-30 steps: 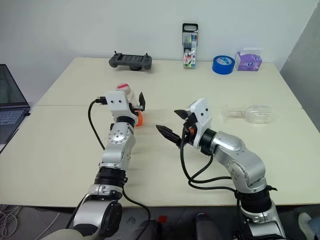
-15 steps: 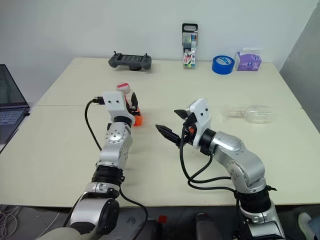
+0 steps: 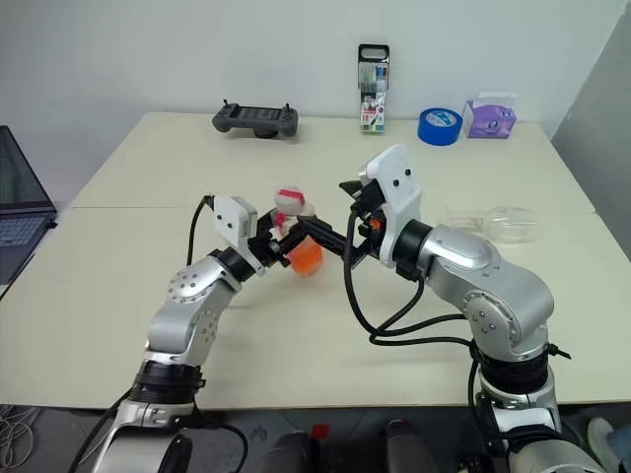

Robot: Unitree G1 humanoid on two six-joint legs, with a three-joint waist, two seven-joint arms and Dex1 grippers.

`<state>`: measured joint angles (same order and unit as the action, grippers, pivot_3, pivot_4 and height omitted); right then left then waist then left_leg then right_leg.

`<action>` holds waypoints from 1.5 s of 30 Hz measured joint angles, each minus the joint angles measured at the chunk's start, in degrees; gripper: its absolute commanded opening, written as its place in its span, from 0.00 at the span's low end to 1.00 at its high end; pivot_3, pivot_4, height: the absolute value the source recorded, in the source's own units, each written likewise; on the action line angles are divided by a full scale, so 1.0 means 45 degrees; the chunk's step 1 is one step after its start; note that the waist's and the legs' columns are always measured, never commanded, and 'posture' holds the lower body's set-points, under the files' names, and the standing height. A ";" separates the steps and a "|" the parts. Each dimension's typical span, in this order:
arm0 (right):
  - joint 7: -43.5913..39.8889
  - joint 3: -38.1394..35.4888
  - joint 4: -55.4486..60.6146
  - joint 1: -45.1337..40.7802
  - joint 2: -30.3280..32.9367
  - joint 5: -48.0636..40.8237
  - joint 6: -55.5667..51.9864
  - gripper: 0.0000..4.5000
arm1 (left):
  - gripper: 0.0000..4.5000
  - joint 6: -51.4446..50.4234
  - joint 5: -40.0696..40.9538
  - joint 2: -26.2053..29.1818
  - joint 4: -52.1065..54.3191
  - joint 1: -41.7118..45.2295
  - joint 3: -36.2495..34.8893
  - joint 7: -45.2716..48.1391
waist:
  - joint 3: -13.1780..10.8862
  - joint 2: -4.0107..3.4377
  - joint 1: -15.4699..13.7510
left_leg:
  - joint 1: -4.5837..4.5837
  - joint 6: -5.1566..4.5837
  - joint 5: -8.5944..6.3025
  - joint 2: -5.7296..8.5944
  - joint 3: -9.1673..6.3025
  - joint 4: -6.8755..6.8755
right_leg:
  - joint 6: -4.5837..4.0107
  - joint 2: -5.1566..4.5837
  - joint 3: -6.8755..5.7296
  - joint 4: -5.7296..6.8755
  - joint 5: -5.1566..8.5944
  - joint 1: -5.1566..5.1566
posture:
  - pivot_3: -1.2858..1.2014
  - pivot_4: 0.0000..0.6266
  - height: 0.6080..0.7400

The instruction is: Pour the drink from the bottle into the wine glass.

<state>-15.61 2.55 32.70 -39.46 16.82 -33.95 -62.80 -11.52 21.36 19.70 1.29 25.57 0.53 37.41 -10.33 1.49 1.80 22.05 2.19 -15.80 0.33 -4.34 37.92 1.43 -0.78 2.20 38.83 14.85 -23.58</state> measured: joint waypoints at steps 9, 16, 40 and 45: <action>0.1084 0.0223 0.0171 0.0425 -0.0724 0.0173 -0.0852 1.00 | 0.44 -0.1038 0.0318 0.0031 0.0809 0.0037 0.0612 0.1056 | -0.0001 -0.0002 -0.0001 | -0.0002 -0.0004 0.0000 0.0005 0.0006 0.0002 | 0.0002 0.0016 -0.0004 -0.0002 0.0001 0.0005 | 0.52 0.24 1.00; 0.1505 0.0232 0.0102 0.0336 -0.1127 0.0387 -0.0878 1.00 | 0.44 -0.1049 0.0280 -0.0214 0.0816 0.0165 0.0816 0.1043 | -0.0004 -0.0006 0.0001 | -0.0002 -0.0005 0.0000 0.0003 0.0002 -0.0001 | 0.0002 0.0016 -0.0003 -0.0004 0.0001 0.0004 | 0.52 0.24 1.00; -0.0099 0.0800 -0.1407 -0.0407 -0.0650 0.0705 0.0300 0.42 | 0.44 -0.0933 -0.0026 -0.0446 0.0928 -0.0021 0.0719 0.0623 | -0.0008 -0.0010 0.0010 | 0.0000 -0.0005 0.0000 0.0012 0.0009 -0.0002 | 0.0003 0.0043 -0.0007 -0.0019 0.0002 0.0006 | 0.52 0.24 1.00; -0.2954 0.0784 -0.2070 -0.0536 0.0984 0.0093 0.1502 0.42 | 0.44 -0.1213 -0.0005 -0.0379 0.2233 -0.0693 0.0837 0.0421 | -0.0011 -0.0012 0.0007 | 0.0008 -0.0009 -0.0003 0.0002 0.0013 -0.0013 | 0.0011 0.0046 -0.0002 -0.0057 0.0006 0.0007 | 0.52 0.24 1.00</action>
<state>-28.90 6.08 23.39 -41.88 21.25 -33.53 -56.04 -16.97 21.34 17.99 11.34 22.45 4.30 39.30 -10.38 1.43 1.83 22.08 2.15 -15.82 0.34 -4.28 37.87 1.48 -0.57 2.19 38.57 14.88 -23.55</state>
